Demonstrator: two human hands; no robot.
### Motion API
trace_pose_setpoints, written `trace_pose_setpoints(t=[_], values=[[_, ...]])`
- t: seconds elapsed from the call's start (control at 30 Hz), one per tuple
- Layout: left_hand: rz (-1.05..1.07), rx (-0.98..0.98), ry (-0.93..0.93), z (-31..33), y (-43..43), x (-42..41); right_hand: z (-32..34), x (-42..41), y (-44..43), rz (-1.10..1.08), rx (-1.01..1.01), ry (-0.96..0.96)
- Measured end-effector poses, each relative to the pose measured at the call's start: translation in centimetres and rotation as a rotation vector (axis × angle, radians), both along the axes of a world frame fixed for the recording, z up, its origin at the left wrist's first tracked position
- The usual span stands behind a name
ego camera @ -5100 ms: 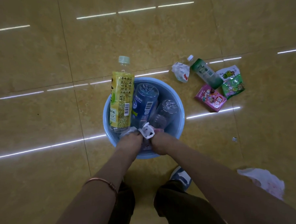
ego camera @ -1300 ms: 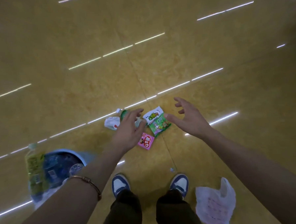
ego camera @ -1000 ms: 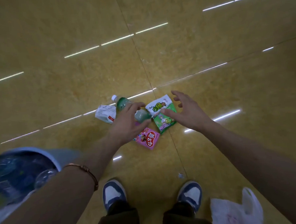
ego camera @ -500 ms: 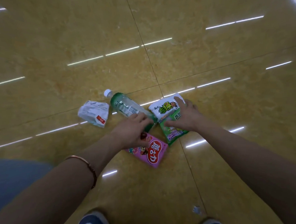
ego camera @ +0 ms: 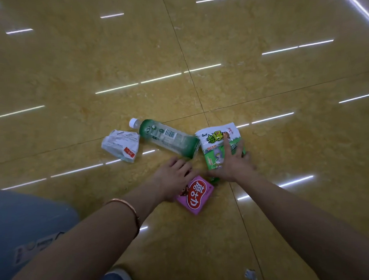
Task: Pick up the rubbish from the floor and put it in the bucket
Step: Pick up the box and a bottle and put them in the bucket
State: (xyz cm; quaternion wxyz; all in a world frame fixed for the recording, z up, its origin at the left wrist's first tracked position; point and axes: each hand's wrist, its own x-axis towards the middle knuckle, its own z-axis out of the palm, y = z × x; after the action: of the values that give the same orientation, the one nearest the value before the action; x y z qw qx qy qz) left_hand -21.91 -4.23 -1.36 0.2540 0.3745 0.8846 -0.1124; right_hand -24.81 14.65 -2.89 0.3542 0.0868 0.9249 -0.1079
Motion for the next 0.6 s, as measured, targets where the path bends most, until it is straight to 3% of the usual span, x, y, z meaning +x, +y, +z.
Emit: trace_pose_setpoints(t=[0.33,0.6], values=[[0.108,0.036,-0.062,1.0,-1.5,-1.6,-0.2,0.1,0.7,0.009,-0.032,0.141],[0.522,0.276,-0.200,6.6,-2.6,-1.7,4.7,0.9,1.7,-0.235,-0.251,0.227]])
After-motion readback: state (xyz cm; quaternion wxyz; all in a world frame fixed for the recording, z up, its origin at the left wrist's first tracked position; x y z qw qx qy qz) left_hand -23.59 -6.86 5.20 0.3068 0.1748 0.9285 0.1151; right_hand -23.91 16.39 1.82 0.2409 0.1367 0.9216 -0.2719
